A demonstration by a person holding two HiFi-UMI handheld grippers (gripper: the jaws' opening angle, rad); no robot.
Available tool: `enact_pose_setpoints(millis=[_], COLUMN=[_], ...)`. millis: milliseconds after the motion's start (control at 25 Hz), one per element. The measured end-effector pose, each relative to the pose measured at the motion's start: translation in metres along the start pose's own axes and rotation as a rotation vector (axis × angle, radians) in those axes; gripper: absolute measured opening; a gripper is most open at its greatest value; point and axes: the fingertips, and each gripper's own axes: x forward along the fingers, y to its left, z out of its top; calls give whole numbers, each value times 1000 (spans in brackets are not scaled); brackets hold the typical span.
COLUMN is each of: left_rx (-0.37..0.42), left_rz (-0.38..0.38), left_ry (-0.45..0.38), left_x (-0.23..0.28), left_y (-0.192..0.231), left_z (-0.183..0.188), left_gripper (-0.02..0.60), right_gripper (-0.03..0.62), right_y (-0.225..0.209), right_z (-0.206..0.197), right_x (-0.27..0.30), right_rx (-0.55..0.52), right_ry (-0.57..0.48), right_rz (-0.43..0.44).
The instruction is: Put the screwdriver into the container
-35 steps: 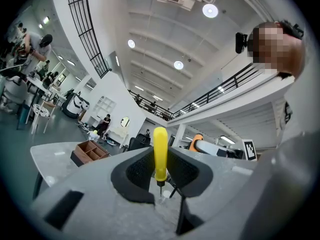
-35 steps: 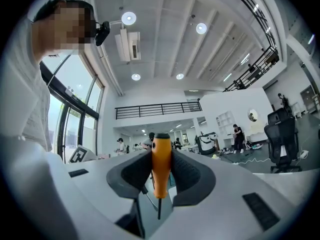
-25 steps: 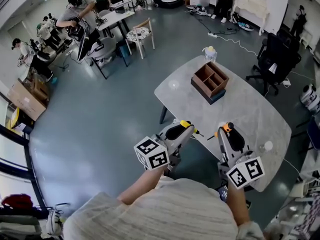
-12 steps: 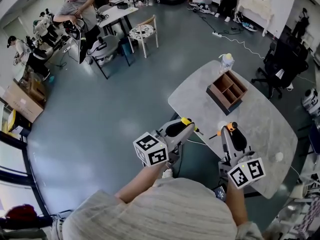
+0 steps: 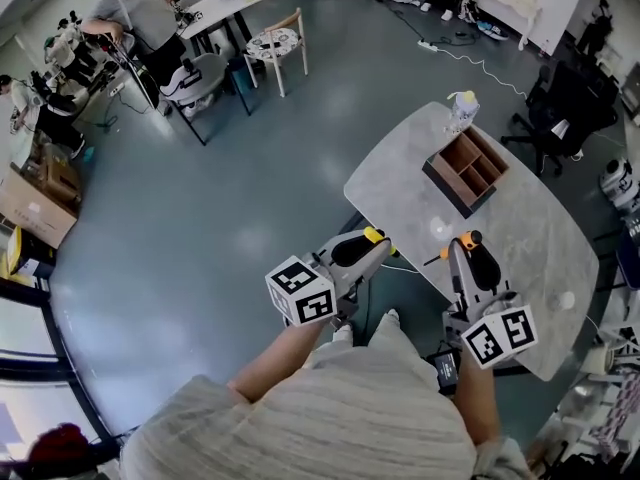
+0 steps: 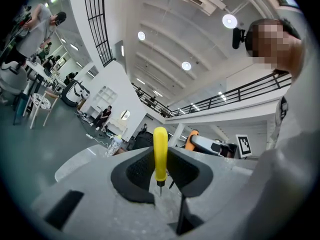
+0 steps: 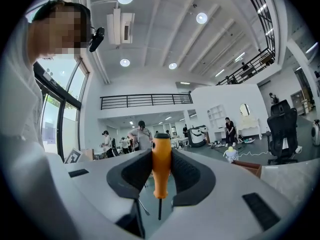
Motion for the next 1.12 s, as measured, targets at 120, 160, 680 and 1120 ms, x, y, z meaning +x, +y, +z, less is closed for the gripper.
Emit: enact_pose_setpoints(millis=[120,160,680,1120], left_rx=[-18,-23,-45,-39], left_rz=[-18,-20,-50,-176], left_ry=[15,20,79,123], left_x=[8,12,101,234], left_y=[11,16,77,106], left_z=[-2,-3,11,29], left_gripper=[83,83,83,83], right_gripper=[118,118,118,118], right_y=[-6,-9,-92,-198], right_z=[-8,-11,-10,20], right_x=[13,18,79,115], right_rx=[9,13,52,48], right_ry=[21,29,44,25], right_rz=[-12,-13,-72,-179])
